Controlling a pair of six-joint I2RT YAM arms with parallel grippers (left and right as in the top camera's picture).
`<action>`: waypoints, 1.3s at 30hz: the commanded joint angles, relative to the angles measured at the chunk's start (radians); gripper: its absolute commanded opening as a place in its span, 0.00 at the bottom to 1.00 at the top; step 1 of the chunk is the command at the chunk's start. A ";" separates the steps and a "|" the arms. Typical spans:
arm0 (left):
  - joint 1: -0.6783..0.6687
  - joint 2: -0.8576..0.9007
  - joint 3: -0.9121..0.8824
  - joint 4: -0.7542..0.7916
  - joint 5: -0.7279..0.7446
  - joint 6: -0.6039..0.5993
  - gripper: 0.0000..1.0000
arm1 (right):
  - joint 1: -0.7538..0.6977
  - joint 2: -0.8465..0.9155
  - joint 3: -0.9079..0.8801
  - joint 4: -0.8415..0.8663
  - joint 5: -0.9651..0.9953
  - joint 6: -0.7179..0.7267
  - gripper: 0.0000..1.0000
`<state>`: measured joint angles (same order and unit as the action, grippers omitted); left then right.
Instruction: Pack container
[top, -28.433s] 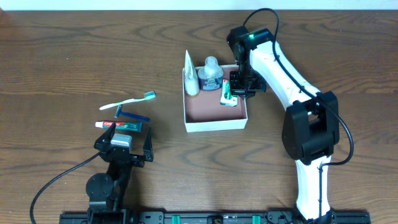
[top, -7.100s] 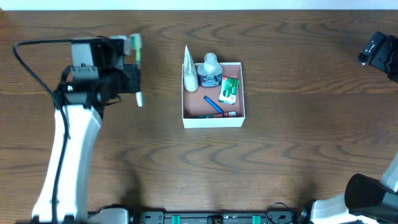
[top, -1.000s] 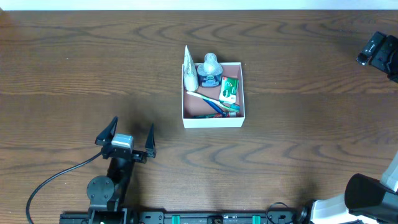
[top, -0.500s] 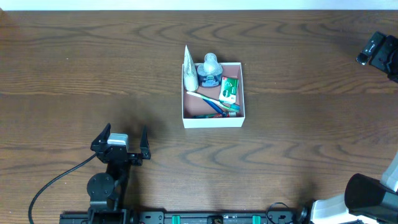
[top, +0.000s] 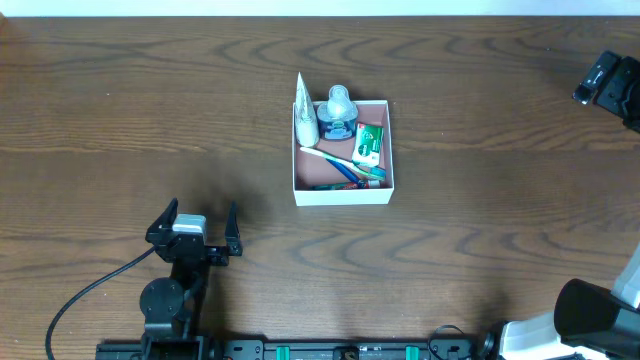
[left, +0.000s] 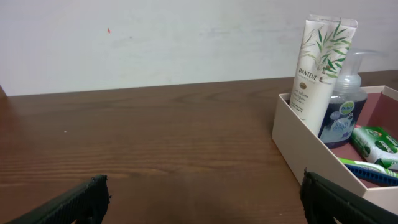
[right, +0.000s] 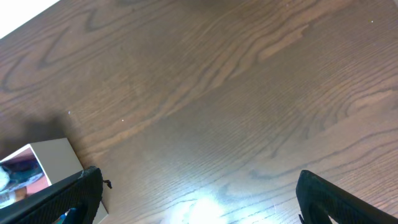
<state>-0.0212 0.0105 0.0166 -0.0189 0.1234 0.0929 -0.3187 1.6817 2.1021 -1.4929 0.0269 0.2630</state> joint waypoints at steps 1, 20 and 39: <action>0.006 0.000 -0.013 -0.041 0.003 -0.008 0.98 | -0.003 -0.002 0.011 0.000 0.010 0.013 0.99; 0.006 0.001 -0.013 -0.041 0.003 -0.008 0.98 | -0.003 -0.002 0.011 -0.001 0.010 0.013 0.99; 0.006 0.001 -0.013 -0.041 0.003 -0.008 0.98 | 0.310 -0.494 -0.387 0.024 -0.028 0.014 0.99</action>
<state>-0.0212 0.0113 0.0181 -0.0216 0.1226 0.0929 -0.0414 1.2835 1.8339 -1.4841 0.0216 0.2634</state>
